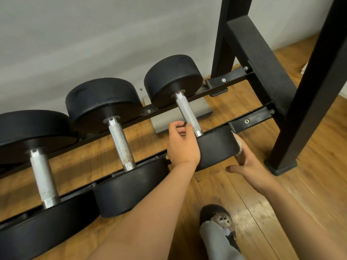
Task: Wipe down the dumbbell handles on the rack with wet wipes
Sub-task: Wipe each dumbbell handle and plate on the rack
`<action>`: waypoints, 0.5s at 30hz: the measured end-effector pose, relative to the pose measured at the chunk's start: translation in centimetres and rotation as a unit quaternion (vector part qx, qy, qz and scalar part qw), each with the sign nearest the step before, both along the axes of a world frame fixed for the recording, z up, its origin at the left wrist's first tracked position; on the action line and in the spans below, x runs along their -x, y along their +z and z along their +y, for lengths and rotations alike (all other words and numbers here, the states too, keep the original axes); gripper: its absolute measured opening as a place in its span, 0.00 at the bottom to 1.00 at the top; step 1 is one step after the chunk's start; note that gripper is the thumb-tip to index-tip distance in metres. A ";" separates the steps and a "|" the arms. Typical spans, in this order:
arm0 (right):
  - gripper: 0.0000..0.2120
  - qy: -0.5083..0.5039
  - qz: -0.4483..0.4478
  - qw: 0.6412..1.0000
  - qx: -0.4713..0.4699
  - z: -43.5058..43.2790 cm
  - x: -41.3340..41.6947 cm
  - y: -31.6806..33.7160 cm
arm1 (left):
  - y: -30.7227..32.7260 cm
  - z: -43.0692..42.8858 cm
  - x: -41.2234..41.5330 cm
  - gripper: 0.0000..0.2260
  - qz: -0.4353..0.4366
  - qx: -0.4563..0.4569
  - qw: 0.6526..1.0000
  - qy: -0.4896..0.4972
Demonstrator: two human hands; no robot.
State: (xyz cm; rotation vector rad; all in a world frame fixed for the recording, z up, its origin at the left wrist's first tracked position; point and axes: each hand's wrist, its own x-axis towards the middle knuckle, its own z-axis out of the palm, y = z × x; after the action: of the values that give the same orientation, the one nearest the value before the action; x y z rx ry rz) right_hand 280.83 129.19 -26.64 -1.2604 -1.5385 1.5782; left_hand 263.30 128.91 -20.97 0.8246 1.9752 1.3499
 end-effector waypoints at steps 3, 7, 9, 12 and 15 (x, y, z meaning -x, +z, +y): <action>0.51 0.020 -0.048 0.997 -0.052 -0.1 -0.3 0.2 | 0.0 0.0 0.0 0.08 0.000 0.001 1.000 -0.001; 0.52 0.048 -0.086 0.993 -0.070 1.1 -0.5 0.2 | 0.0 0.0 -0.1 0.08 0.005 0.003 1.000 0.000; 0.50 0.049 -0.079 0.994 -0.065 1.9 -0.3 0.2 | -0.1 0.1 -0.1 0.08 0.002 0.002 1.000 0.001; 0.49 0.035 -0.067 0.995 -0.068 2.7 0.4 -0.3 | -0.2 0.1 -0.1 0.08 0.000 0.002 1.000 0.004; 0.46 0.018 -0.040 0.996 -0.071 2.8 1.0 -1.3 | -0.3 0.2 0.0 0.07 0.004 0.002 1.000 0.005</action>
State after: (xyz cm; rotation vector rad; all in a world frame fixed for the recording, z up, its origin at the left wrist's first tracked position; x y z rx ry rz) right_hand 279.85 131.99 -27.94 -1.2366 -1.7012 1.4273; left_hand 263.34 129.07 -21.24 0.8204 1.9901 1.3509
